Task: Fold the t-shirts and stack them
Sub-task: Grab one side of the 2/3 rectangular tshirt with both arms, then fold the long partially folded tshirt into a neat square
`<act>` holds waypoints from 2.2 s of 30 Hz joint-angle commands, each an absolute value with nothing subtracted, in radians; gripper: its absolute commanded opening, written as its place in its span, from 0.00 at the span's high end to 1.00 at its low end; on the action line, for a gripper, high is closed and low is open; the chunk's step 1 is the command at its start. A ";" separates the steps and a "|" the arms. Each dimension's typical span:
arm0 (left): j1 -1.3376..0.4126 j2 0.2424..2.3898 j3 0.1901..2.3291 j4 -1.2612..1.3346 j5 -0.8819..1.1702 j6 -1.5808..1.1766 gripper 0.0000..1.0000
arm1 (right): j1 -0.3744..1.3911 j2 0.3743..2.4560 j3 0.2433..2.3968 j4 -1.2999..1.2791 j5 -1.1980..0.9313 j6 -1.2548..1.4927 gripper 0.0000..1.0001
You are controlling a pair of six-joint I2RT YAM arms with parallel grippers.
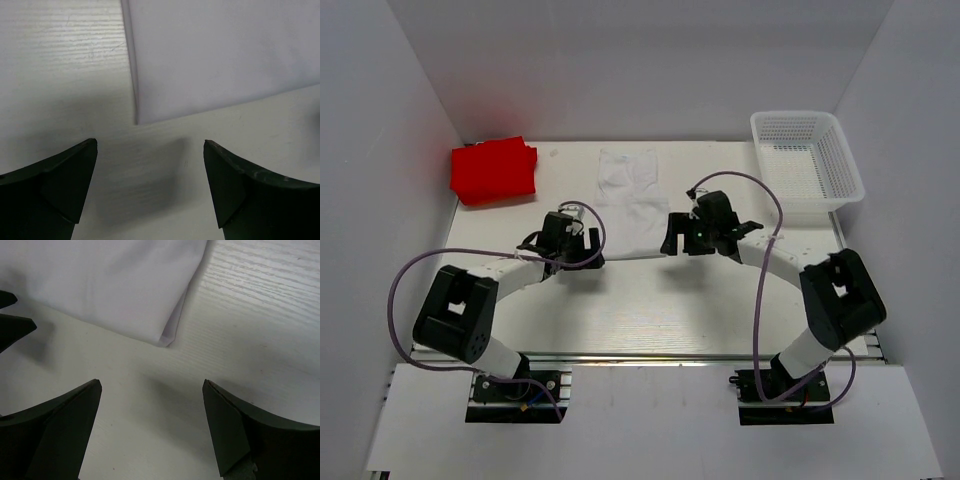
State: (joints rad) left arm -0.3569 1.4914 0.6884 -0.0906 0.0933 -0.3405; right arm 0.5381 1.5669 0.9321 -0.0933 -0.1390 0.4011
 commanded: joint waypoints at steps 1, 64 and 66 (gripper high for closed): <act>-0.354 1.529 0.721 -0.061 0.095 -0.350 0.04 | 0.528 1.661 0.982 -0.014 -0.222 0.469 0.13; -0.402 1.101 0.928 -0.401 -0.009 -0.617 1.00 | 0.351 1.486 1.038 -0.046 -0.928 0.571 1.00; -0.393 1.162 0.962 -0.390 -0.047 -0.617 1.00 | 0.333 1.529 1.075 -0.037 -0.916 0.560 1.00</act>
